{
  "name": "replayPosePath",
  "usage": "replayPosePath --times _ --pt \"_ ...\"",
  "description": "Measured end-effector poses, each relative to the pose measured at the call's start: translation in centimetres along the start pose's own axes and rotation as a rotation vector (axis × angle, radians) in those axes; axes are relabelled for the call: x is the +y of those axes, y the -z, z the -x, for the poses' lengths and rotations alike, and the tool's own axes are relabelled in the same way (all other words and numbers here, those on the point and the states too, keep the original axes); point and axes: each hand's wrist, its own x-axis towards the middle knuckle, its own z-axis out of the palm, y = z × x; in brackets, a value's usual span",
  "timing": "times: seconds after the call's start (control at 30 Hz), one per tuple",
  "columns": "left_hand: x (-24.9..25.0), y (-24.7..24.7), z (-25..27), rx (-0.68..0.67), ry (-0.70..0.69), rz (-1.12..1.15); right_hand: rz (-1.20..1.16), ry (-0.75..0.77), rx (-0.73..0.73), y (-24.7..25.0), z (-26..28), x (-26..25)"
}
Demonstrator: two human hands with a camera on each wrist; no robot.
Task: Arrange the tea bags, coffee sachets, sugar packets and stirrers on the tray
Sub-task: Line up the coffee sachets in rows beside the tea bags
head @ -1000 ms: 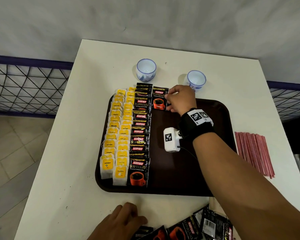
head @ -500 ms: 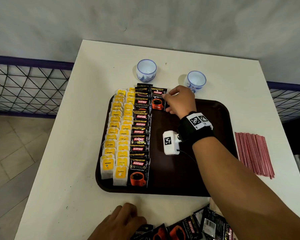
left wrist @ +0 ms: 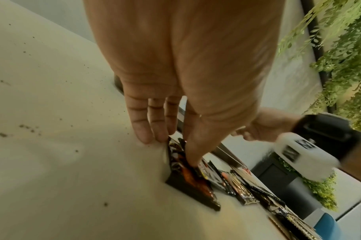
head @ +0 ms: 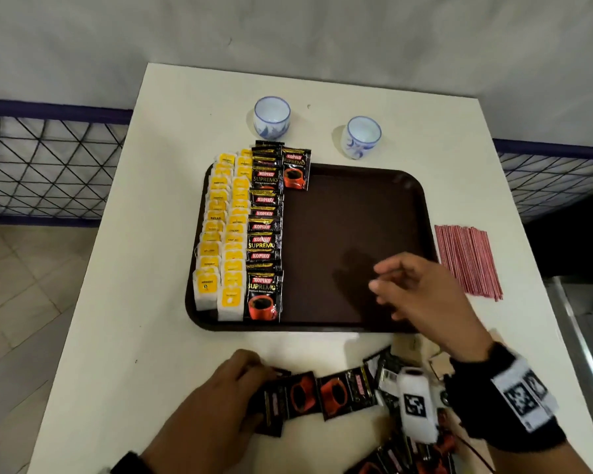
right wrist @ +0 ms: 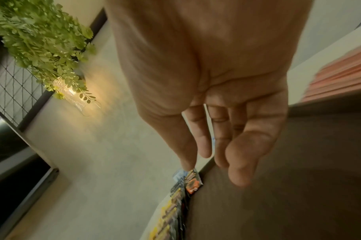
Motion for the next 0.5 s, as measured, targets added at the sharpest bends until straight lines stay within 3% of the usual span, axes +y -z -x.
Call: replayPosePath --times 0.13,0.27,0.43,0.5 --pt "0.8 -0.6 1.0 0.103 0.095 -0.01 0.112 -0.059 -0.007 1.1 6.1 4.3" --pt "2.5 -1.5 1.3 0.146 0.187 -0.036 0.367 -0.067 -0.008 1.2 9.7 7.0" --pt "4.2 -2.6 0.9 0.238 0.119 -0.139 0.494 -0.072 -0.063 0.7 13.2 8.9" --pt "4.8 -2.8 0.4 0.197 0.152 -0.143 0.537 -0.093 -0.084 0.5 14.7 9.5"
